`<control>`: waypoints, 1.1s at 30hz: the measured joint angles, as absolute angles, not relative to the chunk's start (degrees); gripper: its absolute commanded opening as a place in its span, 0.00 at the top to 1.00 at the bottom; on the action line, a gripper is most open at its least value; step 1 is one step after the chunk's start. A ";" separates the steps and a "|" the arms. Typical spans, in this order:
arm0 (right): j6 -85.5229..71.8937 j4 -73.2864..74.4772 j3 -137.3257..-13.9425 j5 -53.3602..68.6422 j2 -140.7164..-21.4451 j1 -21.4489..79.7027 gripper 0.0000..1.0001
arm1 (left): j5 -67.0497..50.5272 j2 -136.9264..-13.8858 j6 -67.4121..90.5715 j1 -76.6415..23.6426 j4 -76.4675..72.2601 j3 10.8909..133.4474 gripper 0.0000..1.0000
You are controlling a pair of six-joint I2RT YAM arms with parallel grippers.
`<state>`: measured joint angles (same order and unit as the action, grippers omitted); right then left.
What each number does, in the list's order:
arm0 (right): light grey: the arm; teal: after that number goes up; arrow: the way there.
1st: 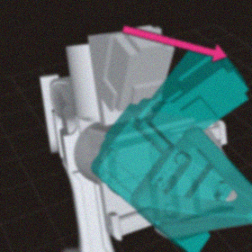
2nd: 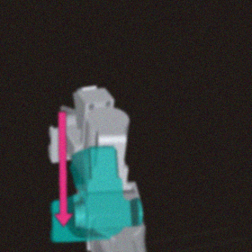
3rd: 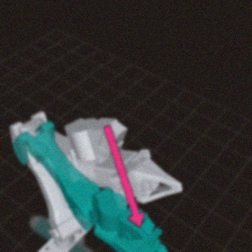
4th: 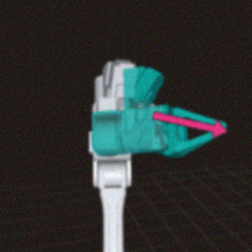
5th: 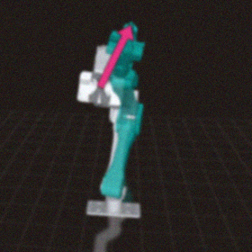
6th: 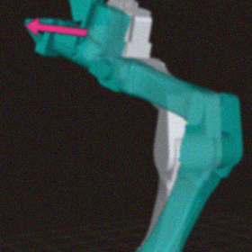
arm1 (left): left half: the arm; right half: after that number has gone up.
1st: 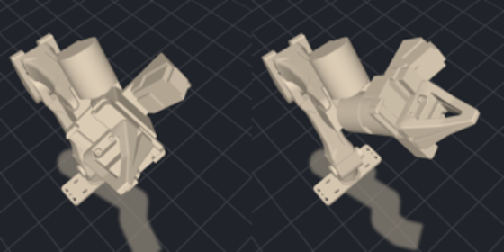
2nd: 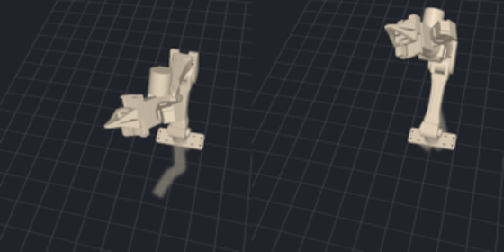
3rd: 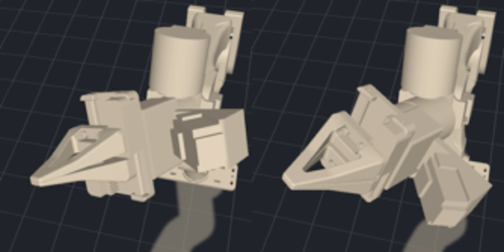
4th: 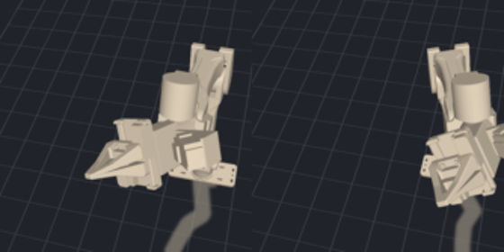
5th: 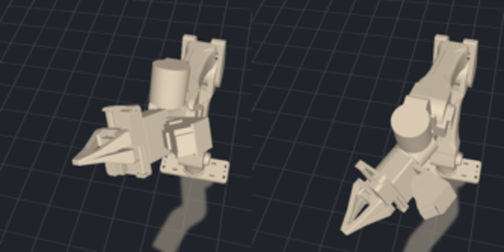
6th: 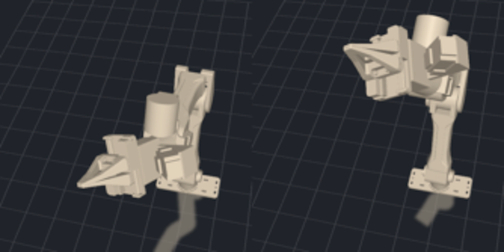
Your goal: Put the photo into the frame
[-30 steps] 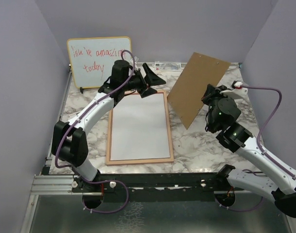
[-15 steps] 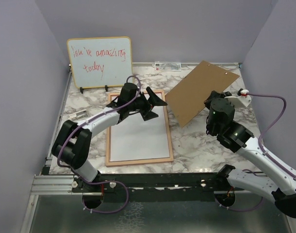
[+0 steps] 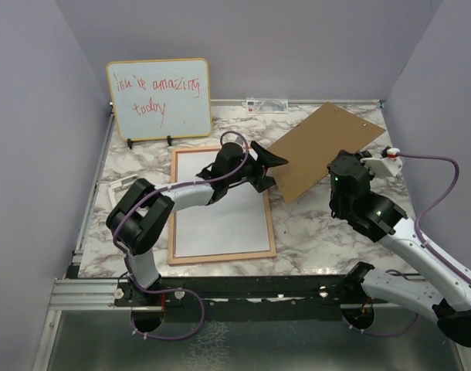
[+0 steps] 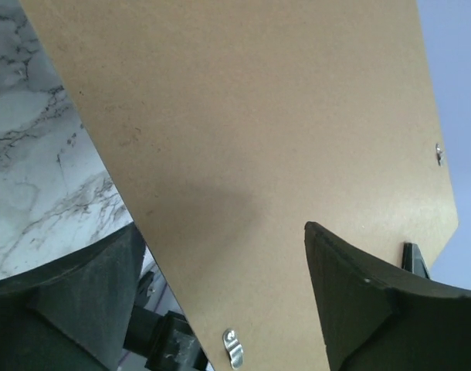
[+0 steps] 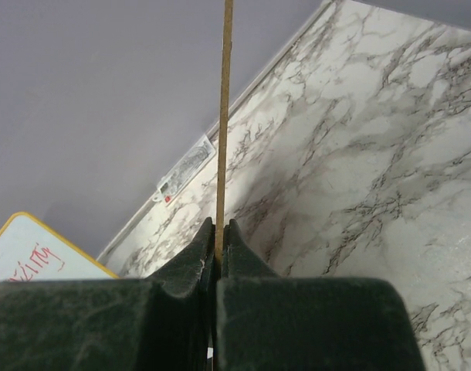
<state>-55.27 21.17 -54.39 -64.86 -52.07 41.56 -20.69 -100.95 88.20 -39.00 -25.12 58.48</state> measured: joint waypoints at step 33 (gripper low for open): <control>-66.63 46.61 -53.65 -62.59 -33.47 41.58 0.37 | -17.30 -110.91 96.31 -39.59 -36.32 76.82 1.00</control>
